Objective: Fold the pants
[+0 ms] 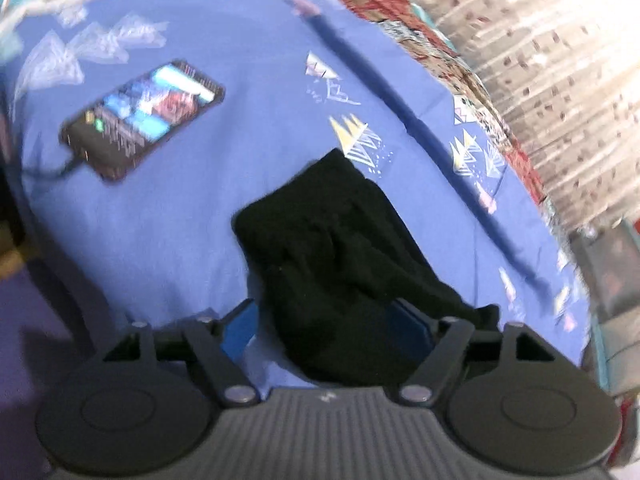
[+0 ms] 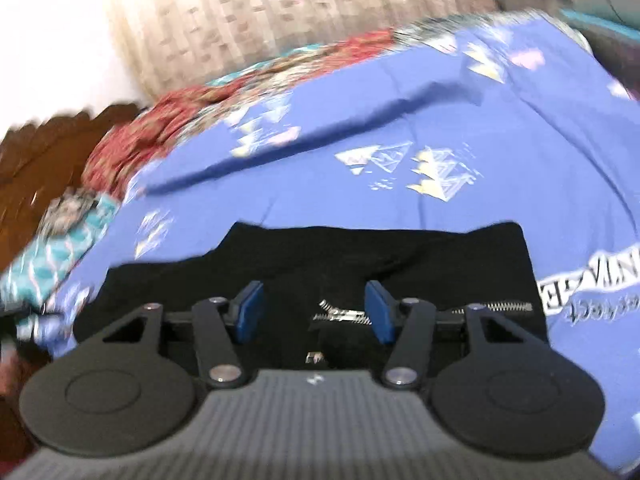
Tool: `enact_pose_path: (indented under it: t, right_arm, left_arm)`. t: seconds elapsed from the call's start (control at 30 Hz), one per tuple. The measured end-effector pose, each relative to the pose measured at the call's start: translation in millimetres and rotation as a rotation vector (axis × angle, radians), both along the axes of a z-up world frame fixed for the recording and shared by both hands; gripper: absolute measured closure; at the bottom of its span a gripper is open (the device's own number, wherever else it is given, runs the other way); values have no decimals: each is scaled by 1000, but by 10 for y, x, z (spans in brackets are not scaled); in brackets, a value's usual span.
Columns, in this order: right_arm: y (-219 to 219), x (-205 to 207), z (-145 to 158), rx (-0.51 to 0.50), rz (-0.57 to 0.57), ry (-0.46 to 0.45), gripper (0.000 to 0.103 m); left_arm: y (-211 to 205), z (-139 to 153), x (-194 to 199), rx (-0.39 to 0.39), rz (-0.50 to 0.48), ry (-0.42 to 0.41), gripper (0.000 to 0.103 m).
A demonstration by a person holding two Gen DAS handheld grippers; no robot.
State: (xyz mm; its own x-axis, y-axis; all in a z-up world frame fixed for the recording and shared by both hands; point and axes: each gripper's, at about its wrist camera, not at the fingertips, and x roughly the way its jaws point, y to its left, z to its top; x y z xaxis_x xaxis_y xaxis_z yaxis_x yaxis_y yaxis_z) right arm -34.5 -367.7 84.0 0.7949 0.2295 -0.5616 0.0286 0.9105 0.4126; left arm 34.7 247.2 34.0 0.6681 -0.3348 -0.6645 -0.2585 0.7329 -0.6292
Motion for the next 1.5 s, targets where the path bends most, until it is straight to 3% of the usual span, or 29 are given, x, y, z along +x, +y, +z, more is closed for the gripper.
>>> enact_pose_path:
  t: [0.03, 0.1, 0.13, 0.2, 0.27, 0.37, 0.47, 0.53, 0.6, 0.67, 0.7, 0.73, 0.83, 0.87, 0.93, 1.0, 1.1, 1.27, 1.37, 1.5]
  right_arm:
    - [12, 79, -126, 17, -16, 57, 74]
    - [54, 232, -495, 56, -15, 238, 70]
    - [94, 226, -540, 46, -25, 244, 70]
    - [202, 183, -358, -14, -33, 211, 69]
    - [337, 100, -44, -85, -19, 90, 69]
    - [578, 189, 246, -86, 66, 7, 67]
    - [938, 435, 222, -6, 170, 24, 71]
    - [1245, 699, 134, 69, 255, 75, 87]
    - [1661, 913, 13, 109, 352, 105, 92]
    - [2075, 1136, -118, 145, 431, 145, 93]
    - [2268, 1231, -127, 165, 458, 175, 94]
    - [2460, 1314, -200, 175, 474, 208, 94]
    - [2917, 1634, -660, 123, 446, 396, 97]
    - [2962, 1655, -766, 139, 423, 412, 103]
    - [2926, 1702, -790, 234, 387, 428, 103]
    - [2851, 1686, -700, 270, 392, 429, 101]
    - [2550, 1527, -455, 312, 358, 317, 94]
    - [1670, 1076, -117, 362, 172, 156, 94]
    - [1139, 676, -51, 363, 47, 89, 94]
    - [778, 364, -206, 381, -49, 102, 90]
  left_arm:
    - [-1, -32, 18, -20, 1, 4, 26]
    - [-37, -88, 62, -34, -6, 8, 22]
    - [-52, -104, 73, -35, -10, 9, 22]
    - [-24, -131, 51, -46, -12, 9, 19]
    - [33, -150, 62, -59, -3, 0, 14]
    - [120, -214, 76, -63, 39, 5, 7]
    - [190, -315, 195, -103, 67, 16, 7]
    - [183, -371, 292, -93, 71, 19, 6]
    - [145, -428, 396, -93, 59, 25, 8]
    - [65, -438, 480, -87, 14, 15, 41]
    - [20, -456, 534, -98, -22, 26, 65]
    - [-16, -486, 578, -110, -40, 45, 79]
    - [-73, -502, 621, -95, -42, 45, 88]
    - [-84, -458, 609, -96, -46, 30, 89]
    - [-134, -298, 571, -70, -64, -14, 89]
    - [-300, -42, 534, 9, -123, -104, 90]
    - [-749, 329, 527, 158, -244, -237, 90]
    - [-1917, 612, 389, 364, -596, -434, 90]
    - [-2620, 462, 247, 439, -819, -459, 86]
    - [-3166, 63, 79, 536, -1011, -375, 69]
